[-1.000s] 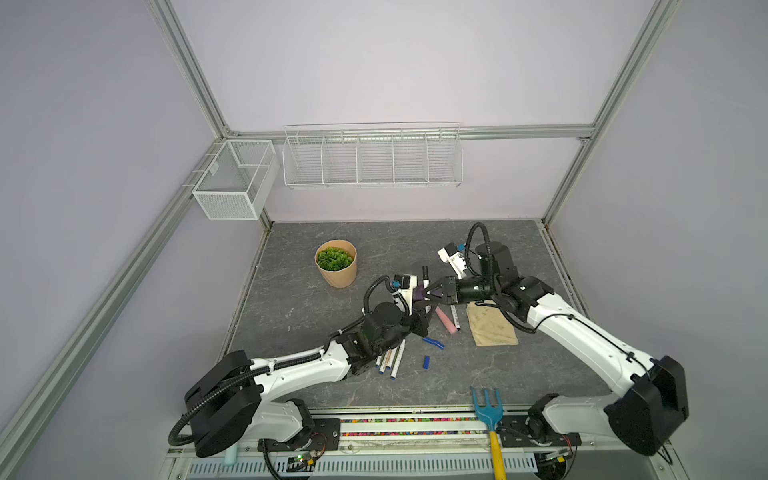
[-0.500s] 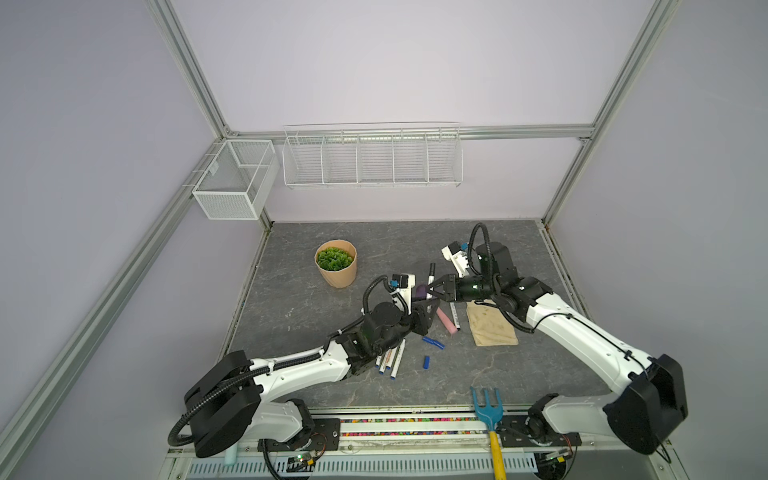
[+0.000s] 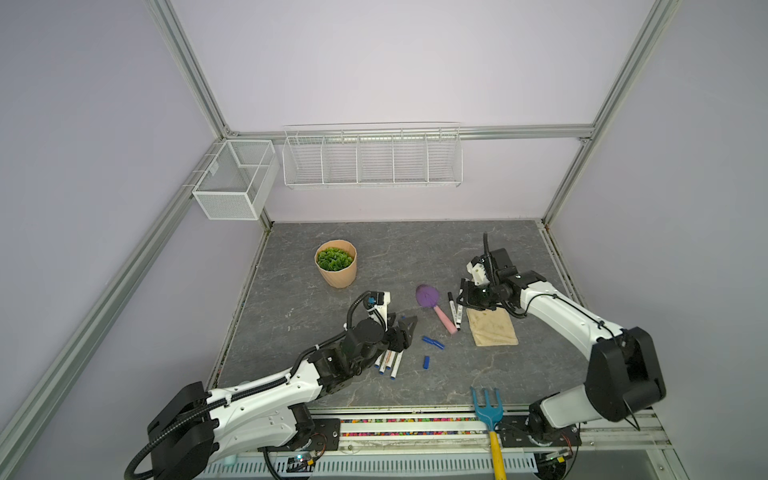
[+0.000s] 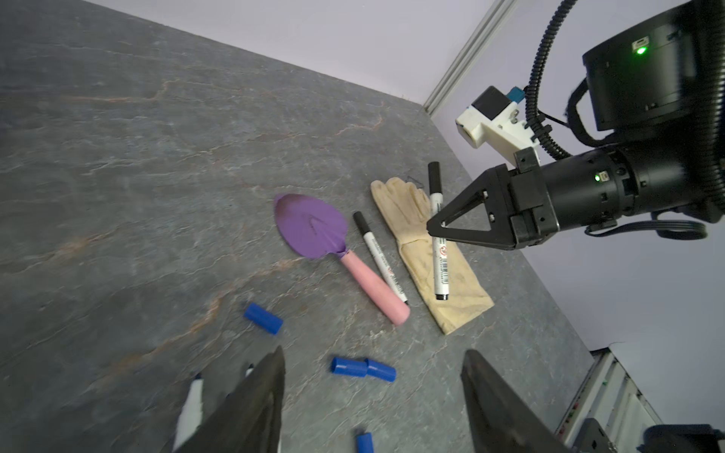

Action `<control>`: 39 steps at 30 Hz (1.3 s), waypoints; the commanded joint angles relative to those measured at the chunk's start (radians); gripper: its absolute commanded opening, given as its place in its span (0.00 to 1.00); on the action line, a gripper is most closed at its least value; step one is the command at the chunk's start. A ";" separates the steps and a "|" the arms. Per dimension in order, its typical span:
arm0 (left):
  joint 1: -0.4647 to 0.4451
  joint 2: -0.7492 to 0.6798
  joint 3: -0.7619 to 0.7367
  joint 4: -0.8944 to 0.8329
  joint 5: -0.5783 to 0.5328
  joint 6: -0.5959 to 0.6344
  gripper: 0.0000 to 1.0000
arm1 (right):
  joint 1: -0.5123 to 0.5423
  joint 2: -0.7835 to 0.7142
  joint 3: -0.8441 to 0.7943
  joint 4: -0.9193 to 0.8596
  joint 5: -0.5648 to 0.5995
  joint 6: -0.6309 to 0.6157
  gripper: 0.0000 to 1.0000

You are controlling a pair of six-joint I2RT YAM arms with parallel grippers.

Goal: Insert the pens into the pen caps
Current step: 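Set the capped marker beside the black marker near the glove, open right gripper, then lower the left gripper onto the blue-tipped white markers and grasp one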

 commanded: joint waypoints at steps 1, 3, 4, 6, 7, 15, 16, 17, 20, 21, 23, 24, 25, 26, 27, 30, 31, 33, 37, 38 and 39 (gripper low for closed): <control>-0.002 -0.049 -0.023 -0.230 -0.096 -0.054 0.70 | -0.002 0.068 0.045 -0.077 0.136 -0.077 0.12; -0.001 -0.073 -0.033 -0.289 -0.118 -0.075 0.70 | -0.004 0.119 0.064 -0.082 0.166 -0.086 0.12; -0.001 -0.084 -0.037 -0.316 -0.127 -0.085 0.70 | -0.003 0.141 0.070 -0.076 0.171 -0.089 0.12; -0.001 -0.103 -0.050 -0.339 -0.132 -0.098 0.70 | -0.002 0.180 0.076 -0.058 0.173 -0.087 0.12; -0.002 -0.109 -0.058 -0.346 -0.133 -0.105 0.70 | -0.003 0.199 0.083 -0.055 0.177 -0.086 0.12; 0.000 -0.112 -0.105 -0.350 -0.105 -0.153 0.70 | -0.001 0.262 0.083 -0.006 0.163 -0.078 0.19; -0.001 -0.107 -0.108 -0.350 -0.098 -0.155 0.71 | -0.002 0.257 0.081 -0.001 0.154 -0.077 0.21; -0.001 -0.100 -0.109 -0.350 -0.092 -0.155 0.70 | 0.000 0.250 0.081 -0.001 0.148 -0.073 0.23; 0.000 -0.074 -0.112 -0.344 -0.078 -0.160 0.71 | 0.001 0.213 0.075 -0.003 0.136 -0.055 0.30; -0.001 -0.064 -0.112 -0.342 -0.071 -0.162 0.71 | 0.003 0.196 0.071 0.000 0.134 -0.050 0.32; 0.003 -0.038 -0.111 -0.327 -0.044 -0.161 0.71 | 0.007 0.153 0.059 0.003 0.136 -0.035 0.36; 0.005 -0.026 -0.112 -0.319 -0.030 -0.162 0.71 | 0.009 0.135 0.055 0.003 0.136 -0.032 0.36; 0.007 -0.014 -0.110 -0.313 -0.017 -0.163 0.71 | 0.010 0.113 0.052 0.001 0.141 -0.028 0.36; 0.007 -0.003 -0.107 -0.312 -0.010 -0.166 0.70 | 0.010 0.092 0.046 0.001 0.144 -0.025 0.36; 0.008 0.005 -0.105 -0.311 -0.007 -0.167 0.70 | 0.011 0.073 0.043 0.001 0.143 -0.024 0.36; 0.034 0.032 -0.106 -0.288 0.044 -0.163 0.65 | 0.015 0.026 0.036 -0.006 0.128 -0.025 0.36; 0.050 0.046 -0.104 -0.284 0.067 -0.160 0.62 | 0.015 0.010 0.033 -0.010 0.125 -0.025 0.36; 0.072 0.068 -0.097 -0.286 0.089 -0.158 0.60 | 0.016 -0.013 0.030 -0.018 0.118 -0.028 0.36; 0.095 0.104 -0.074 -0.295 0.092 -0.134 0.59 | 0.017 -0.048 0.019 -0.026 0.122 -0.043 0.36; 0.099 0.116 -0.064 -0.298 0.091 -0.124 0.59 | 0.017 -0.052 0.018 -0.031 0.123 -0.046 0.36; 0.102 0.129 -0.056 -0.303 0.091 -0.117 0.59 | 0.017 -0.055 0.017 -0.034 0.124 -0.048 0.36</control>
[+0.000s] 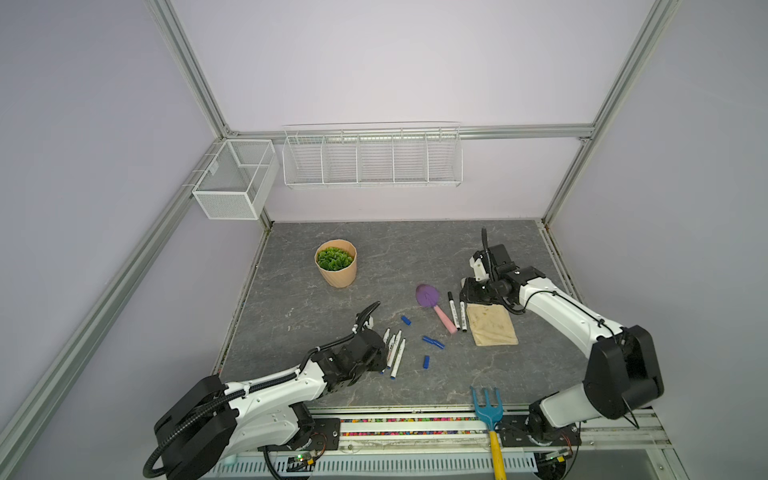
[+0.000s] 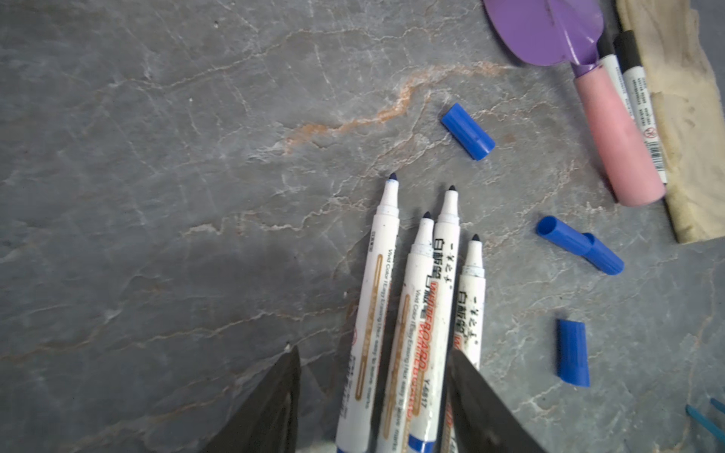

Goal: Insert the pens into the pen caps
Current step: 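Lower the left gripper onto the blue-tipped white markers and grasp one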

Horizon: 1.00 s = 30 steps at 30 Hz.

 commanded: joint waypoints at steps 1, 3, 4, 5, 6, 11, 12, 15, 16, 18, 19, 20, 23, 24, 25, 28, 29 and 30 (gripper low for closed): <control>0.013 0.039 0.057 -0.009 0.015 0.033 0.59 | 0.004 -0.025 -0.024 -0.024 -0.009 -0.009 0.36; 0.013 0.070 0.088 -0.036 0.005 0.042 0.59 | 0.005 -0.026 -0.030 -0.022 -0.017 -0.008 0.36; 0.013 0.088 0.108 -0.065 -0.016 0.032 0.57 | 0.004 -0.029 -0.032 -0.020 -0.020 -0.007 0.36; 0.013 0.107 0.132 -0.098 -0.040 0.022 0.56 | 0.005 -0.028 -0.035 -0.018 -0.024 -0.006 0.36; 0.013 0.123 0.150 -0.125 -0.051 0.016 0.55 | 0.005 -0.030 -0.036 -0.016 -0.026 -0.006 0.36; 0.012 0.211 0.210 -0.160 -0.041 0.043 0.50 | 0.003 -0.033 -0.041 -0.015 -0.028 -0.009 0.36; 0.013 0.223 0.216 -0.164 -0.040 0.040 0.50 | 0.003 -0.034 -0.043 -0.015 -0.030 -0.010 0.36; 0.013 0.257 0.226 -0.161 -0.033 0.030 0.45 | 0.004 -0.039 -0.047 -0.012 -0.032 -0.010 0.36; 0.013 0.264 0.226 -0.156 -0.031 0.027 0.45 | 0.004 -0.039 -0.050 -0.011 -0.032 -0.010 0.36; 0.013 0.269 0.223 -0.148 -0.028 0.021 0.45 | 0.003 -0.041 -0.053 -0.008 -0.033 -0.012 0.36; 0.013 0.274 0.221 -0.144 -0.026 0.018 0.45 | 0.004 -0.041 -0.056 -0.008 -0.034 -0.011 0.36; 0.013 0.278 0.222 -0.144 -0.025 0.017 0.44 | 0.004 -0.040 -0.058 -0.006 -0.037 -0.013 0.36; 0.013 0.293 0.225 -0.155 -0.018 0.015 0.40 | 0.004 -0.041 -0.061 -0.003 -0.037 -0.014 0.36; 0.013 0.298 0.227 -0.160 -0.014 0.015 0.40 | 0.004 -0.041 -0.062 -0.003 -0.036 -0.014 0.36; 0.013 0.303 0.227 -0.160 -0.007 0.016 0.40 | 0.004 -0.041 -0.063 -0.002 -0.037 -0.011 0.36; 0.013 0.305 0.223 -0.165 0.004 0.009 0.40 | 0.003 -0.042 -0.067 0.002 -0.039 -0.012 0.36; 0.013 0.302 0.221 -0.164 0.007 0.011 0.40 | 0.004 -0.043 -0.066 0.001 -0.040 -0.012 0.36; 0.013 0.299 0.221 -0.163 0.009 0.012 0.40 | 0.002 -0.043 -0.067 0.001 -0.040 -0.012 0.36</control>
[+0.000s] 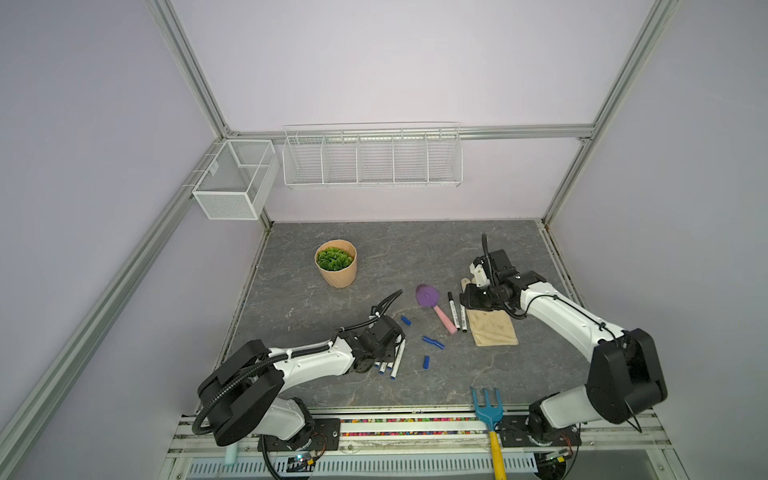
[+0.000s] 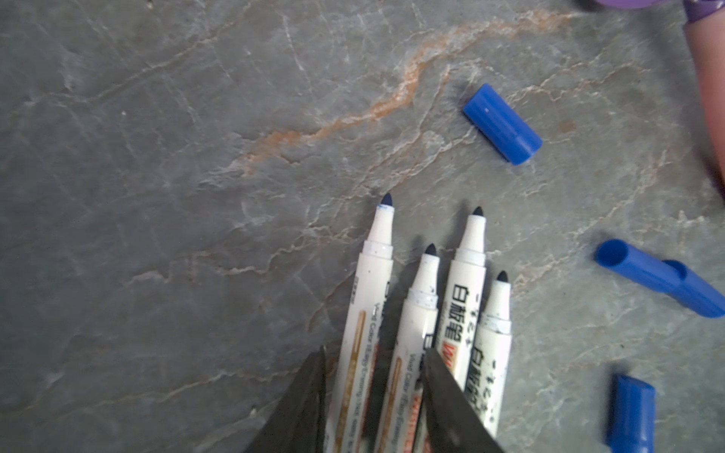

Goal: Insert the pens into the pen caps
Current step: 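Lower the left gripper onto the blue-tipped white markers and grasp one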

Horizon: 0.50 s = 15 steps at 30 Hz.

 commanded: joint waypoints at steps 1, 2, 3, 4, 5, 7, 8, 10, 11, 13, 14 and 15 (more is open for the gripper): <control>0.006 0.008 0.003 -0.047 0.012 -0.008 0.40 | 0.003 -0.025 -0.020 0.004 -0.012 -0.008 0.36; 0.006 -0.001 0.004 -0.045 0.018 -0.001 0.40 | 0.004 -0.025 -0.020 0.005 -0.013 -0.010 0.36; 0.006 -0.010 0.003 -0.042 0.025 0.006 0.40 | 0.004 -0.025 -0.020 0.006 -0.015 -0.010 0.36; 0.006 -0.025 0.003 -0.037 0.033 0.012 0.40 | 0.003 -0.023 -0.020 0.004 -0.016 -0.009 0.36; 0.006 -0.042 0.001 -0.032 0.038 0.018 0.40 | 0.003 -0.023 -0.020 0.004 -0.017 -0.009 0.36; 0.006 -0.079 -0.003 -0.033 0.036 0.021 0.41 | 0.003 -0.025 -0.021 0.004 -0.016 -0.010 0.36; 0.006 -0.099 -0.005 -0.037 0.026 0.022 0.42 | 0.003 -0.025 -0.022 0.006 -0.016 -0.010 0.36; 0.006 -0.136 -0.010 -0.049 -0.001 0.016 0.44 | 0.003 -0.024 -0.022 0.006 -0.015 -0.009 0.36; 0.006 -0.155 -0.015 -0.050 -0.011 0.017 0.45 | 0.003 -0.024 -0.023 0.007 -0.017 -0.009 0.36; 0.006 -0.179 -0.029 -0.043 -0.021 0.017 0.47 | 0.005 -0.020 -0.023 0.008 -0.017 -0.009 0.36; 0.006 -0.187 -0.040 -0.040 -0.031 0.013 0.47 | 0.004 -0.019 -0.023 0.007 -0.020 -0.009 0.36; 0.006 -0.192 -0.046 -0.046 -0.039 0.005 0.47 | 0.003 -0.018 -0.023 0.006 -0.019 -0.010 0.36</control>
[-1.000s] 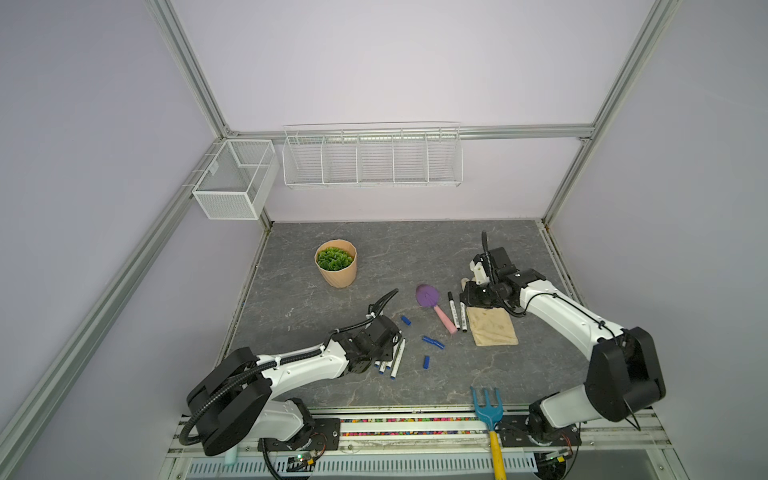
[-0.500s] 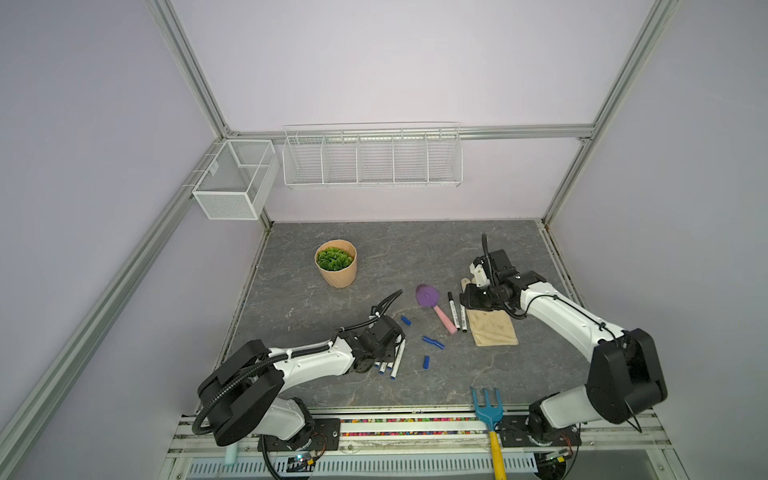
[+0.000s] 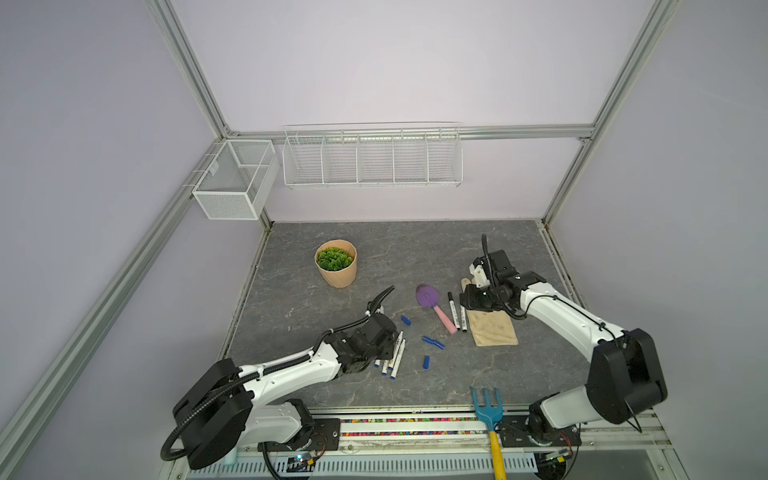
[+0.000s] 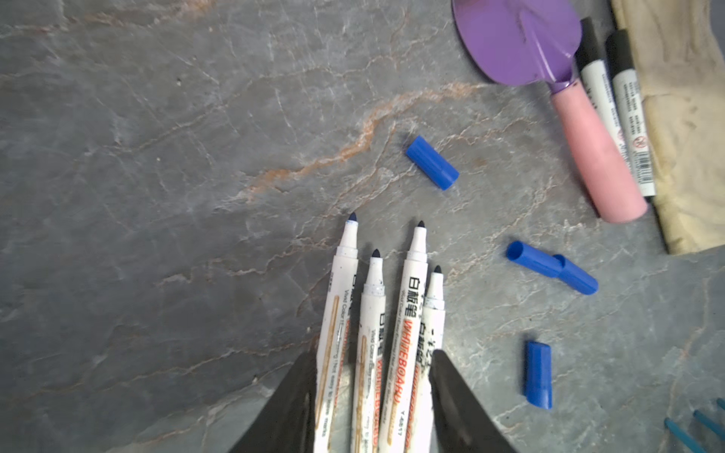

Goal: Insert the pens into the pen caps
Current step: 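Lower the left gripper onto the blue-tipped white markers and grasp one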

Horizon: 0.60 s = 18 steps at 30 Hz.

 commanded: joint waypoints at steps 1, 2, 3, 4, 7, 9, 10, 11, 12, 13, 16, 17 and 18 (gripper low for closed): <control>0.005 -0.018 -0.037 -0.028 -0.052 -0.018 0.46 | 0.004 -0.017 -0.018 0.006 -0.014 -0.009 0.36; 0.006 -0.018 -0.042 -0.038 -0.060 -0.026 0.46 | 0.003 -0.017 -0.018 0.005 -0.016 -0.010 0.36; 0.006 -0.017 -0.044 -0.049 -0.067 -0.030 0.45 | 0.003 -0.017 -0.018 0.006 -0.017 -0.009 0.36; 0.006 -0.014 -0.048 -0.059 -0.071 -0.034 0.44 | 0.004 -0.016 -0.018 0.005 -0.017 -0.011 0.36; 0.005 -0.003 -0.057 -0.059 -0.060 -0.048 0.43 | 0.003 -0.014 -0.017 0.001 -0.017 -0.012 0.36; 0.006 0.010 -0.063 -0.040 -0.041 -0.050 0.43 | 0.004 -0.012 -0.015 0.000 -0.018 -0.013 0.36; 0.006 0.019 -0.064 -0.032 -0.031 -0.052 0.43 | 0.003 -0.012 -0.014 -0.001 -0.019 -0.013 0.36; 0.006 0.030 -0.064 -0.024 -0.026 -0.051 0.43 | 0.003 -0.009 -0.012 -0.002 -0.021 -0.014 0.36; 0.006 0.041 -0.063 -0.019 -0.021 -0.051 0.42 | 0.004 -0.008 -0.011 -0.003 -0.022 -0.012 0.36; 0.006 0.054 -0.062 -0.015 -0.014 -0.049 0.42 | 0.004 -0.008 -0.011 -0.002 -0.022 -0.011 0.36; 0.006 0.099 -0.053 -0.013 -0.005 -0.043 0.41 | 0.003 -0.009 -0.008 -0.004 -0.023 -0.013 0.36; 0.006 0.115 -0.047 -0.019 -0.003 -0.042 0.39 | 0.004 -0.008 -0.009 -0.006 -0.023 -0.015 0.36; 0.006 0.131 -0.038 -0.029 0.000 -0.040 0.37 | 0.004 -0.010 -0.009 -0.006 -0.023 -0.016 0.36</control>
